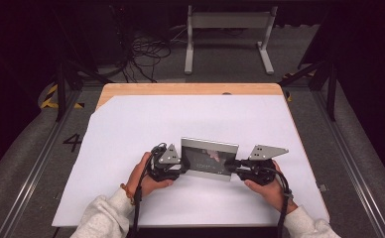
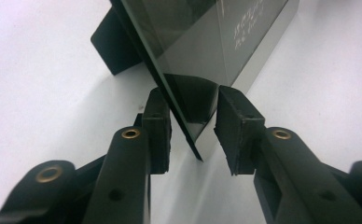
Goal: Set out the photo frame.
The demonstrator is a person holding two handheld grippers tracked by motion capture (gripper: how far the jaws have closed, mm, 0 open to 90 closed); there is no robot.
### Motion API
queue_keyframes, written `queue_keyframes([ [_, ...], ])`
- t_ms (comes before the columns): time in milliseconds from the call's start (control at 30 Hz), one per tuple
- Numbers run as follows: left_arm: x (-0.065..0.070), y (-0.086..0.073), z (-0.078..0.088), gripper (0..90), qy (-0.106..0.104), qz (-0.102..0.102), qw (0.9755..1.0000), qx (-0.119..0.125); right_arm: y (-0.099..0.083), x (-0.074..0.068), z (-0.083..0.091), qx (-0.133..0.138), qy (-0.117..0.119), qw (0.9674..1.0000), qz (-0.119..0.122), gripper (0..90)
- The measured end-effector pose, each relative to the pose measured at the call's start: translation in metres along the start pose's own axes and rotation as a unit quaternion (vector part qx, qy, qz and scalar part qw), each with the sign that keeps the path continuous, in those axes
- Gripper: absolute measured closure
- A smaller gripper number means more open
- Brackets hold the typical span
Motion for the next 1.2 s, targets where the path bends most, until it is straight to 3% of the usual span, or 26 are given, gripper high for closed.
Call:
queue_keyframes([
  [167,0.001,0.0,-0.001,67.9,0.003,-0.001,1.0,0.001,0.0,-0.001,0.0,0.001,-0.01,0.9999,0.003,73.6],
  [433,0.005,0.003,-0.004,66.8,0.036,-0.009,0.9992,-0.012,0.003,0.004,-0.003,0.01,-0.032,0.9993,0.014,70.5],
  [767,0.006,0.005,-0.009,66.8,0.047,-0.009,0.9988,-0.009,0.004,0.008,-0.004,0.012,-0.048,0.9986,0.021,67.7],
  [1200,0.004,0.002,-0.004,66.1,0.044,-0.006,0.999,-0.005,0.004,0.009,0.0,0.007,-0.058,0.998,0.023,64.3],
])
Point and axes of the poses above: each handheld gripper's, and its own axes: z roughly backward along the jaws, y roughly out of its top, x roughly to its right, the point moved 5 cm from there along -z, roughly forward along the jaws, and after that the axes turned 9 degrees about -z, right-handed, at the moved point
